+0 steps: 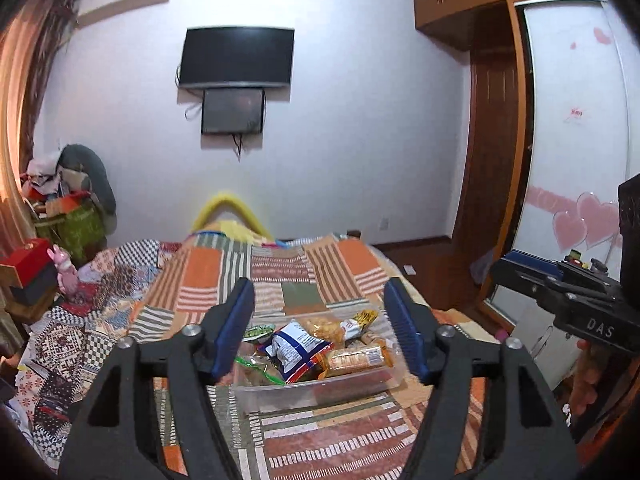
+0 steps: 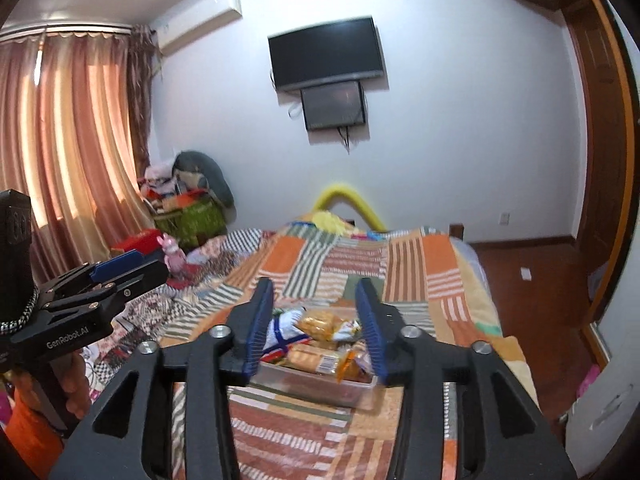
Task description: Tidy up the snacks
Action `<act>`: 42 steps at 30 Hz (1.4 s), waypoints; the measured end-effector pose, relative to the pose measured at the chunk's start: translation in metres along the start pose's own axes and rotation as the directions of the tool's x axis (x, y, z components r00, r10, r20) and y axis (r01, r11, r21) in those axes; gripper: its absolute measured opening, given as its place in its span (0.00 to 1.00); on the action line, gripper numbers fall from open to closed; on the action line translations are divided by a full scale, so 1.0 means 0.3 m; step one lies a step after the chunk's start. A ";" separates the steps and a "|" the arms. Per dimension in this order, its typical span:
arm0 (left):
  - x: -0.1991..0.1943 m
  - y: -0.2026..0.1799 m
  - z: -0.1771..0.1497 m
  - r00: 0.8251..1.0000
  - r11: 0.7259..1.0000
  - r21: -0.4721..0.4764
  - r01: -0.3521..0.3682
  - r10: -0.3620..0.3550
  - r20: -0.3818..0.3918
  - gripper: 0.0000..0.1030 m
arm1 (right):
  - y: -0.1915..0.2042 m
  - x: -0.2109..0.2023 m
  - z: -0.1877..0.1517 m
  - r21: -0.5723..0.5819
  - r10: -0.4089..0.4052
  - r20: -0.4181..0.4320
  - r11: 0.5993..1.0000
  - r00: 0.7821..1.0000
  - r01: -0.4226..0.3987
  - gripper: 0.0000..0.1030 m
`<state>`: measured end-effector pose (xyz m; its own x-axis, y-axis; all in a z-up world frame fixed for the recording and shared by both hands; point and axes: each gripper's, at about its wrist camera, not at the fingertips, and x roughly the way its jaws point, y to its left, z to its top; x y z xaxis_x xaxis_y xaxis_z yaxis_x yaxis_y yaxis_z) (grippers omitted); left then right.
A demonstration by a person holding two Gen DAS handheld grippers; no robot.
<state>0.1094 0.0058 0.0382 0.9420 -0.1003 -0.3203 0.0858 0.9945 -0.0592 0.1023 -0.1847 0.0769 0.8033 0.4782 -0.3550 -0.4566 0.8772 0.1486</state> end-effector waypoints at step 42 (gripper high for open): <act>-0.181 -0.045 -0.042 0.992 0.999 -0.019 -0.043 0.045 0.115 1.00 | 0.110 -0.131 -0.065 -0.028 -0.095 0.133 0.995 0.986 0.100 1.00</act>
<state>0.0529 -0.0025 0.0446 0.9760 -0.0520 -0.2114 0.0393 0.9972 -0.0637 0.0480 -0.1754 0.0777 0.8869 0.3941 -0.2412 -0.3848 0.9189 0.0865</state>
